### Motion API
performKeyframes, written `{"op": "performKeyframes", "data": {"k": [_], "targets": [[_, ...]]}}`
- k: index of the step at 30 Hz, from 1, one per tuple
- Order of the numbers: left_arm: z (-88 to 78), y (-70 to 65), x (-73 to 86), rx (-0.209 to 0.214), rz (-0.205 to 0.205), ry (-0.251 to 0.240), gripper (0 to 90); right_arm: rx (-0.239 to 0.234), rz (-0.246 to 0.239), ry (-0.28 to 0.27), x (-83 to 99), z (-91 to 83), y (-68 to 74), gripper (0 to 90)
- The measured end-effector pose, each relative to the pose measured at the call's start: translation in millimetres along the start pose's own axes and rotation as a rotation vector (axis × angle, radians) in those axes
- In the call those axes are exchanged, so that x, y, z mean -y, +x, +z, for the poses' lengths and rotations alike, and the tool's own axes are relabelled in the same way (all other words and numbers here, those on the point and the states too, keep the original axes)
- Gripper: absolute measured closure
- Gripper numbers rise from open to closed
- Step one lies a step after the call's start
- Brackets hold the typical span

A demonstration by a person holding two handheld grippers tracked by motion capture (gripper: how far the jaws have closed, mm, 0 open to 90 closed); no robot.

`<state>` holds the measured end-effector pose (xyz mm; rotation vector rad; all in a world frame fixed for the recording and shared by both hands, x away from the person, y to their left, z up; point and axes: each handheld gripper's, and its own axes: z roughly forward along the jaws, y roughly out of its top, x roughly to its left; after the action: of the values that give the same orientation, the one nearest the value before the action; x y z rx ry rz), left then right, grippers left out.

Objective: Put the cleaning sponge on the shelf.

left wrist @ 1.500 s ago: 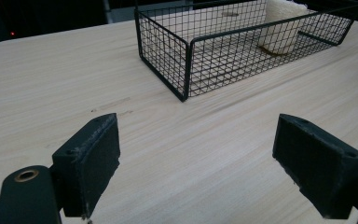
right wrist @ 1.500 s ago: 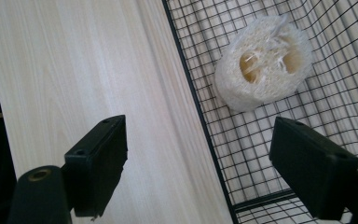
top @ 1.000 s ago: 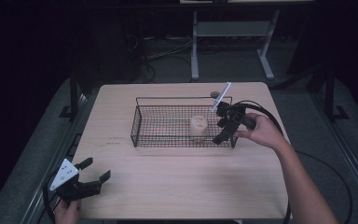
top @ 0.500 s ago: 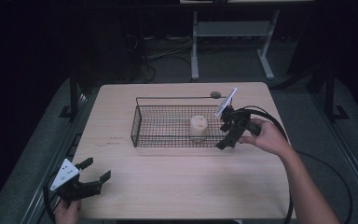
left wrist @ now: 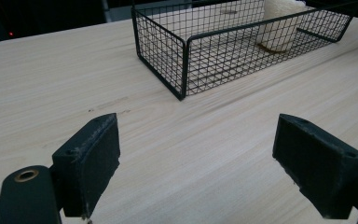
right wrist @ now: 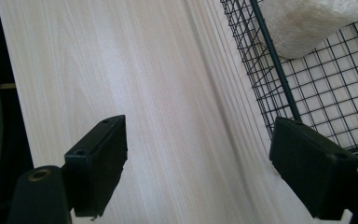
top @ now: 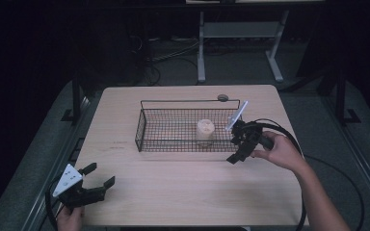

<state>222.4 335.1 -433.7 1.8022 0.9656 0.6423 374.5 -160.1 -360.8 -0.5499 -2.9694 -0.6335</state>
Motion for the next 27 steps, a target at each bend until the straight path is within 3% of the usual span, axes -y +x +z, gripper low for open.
{"op": "performKeyframes", "data": {"k": [27], "targets": [[-0.8, 0.1, 0.5, -0.002, 0.001, 0.003, 14.1, -0.014, -0.003, -0.012, 25.6, 9.9, 19.9, 18.5]]}}
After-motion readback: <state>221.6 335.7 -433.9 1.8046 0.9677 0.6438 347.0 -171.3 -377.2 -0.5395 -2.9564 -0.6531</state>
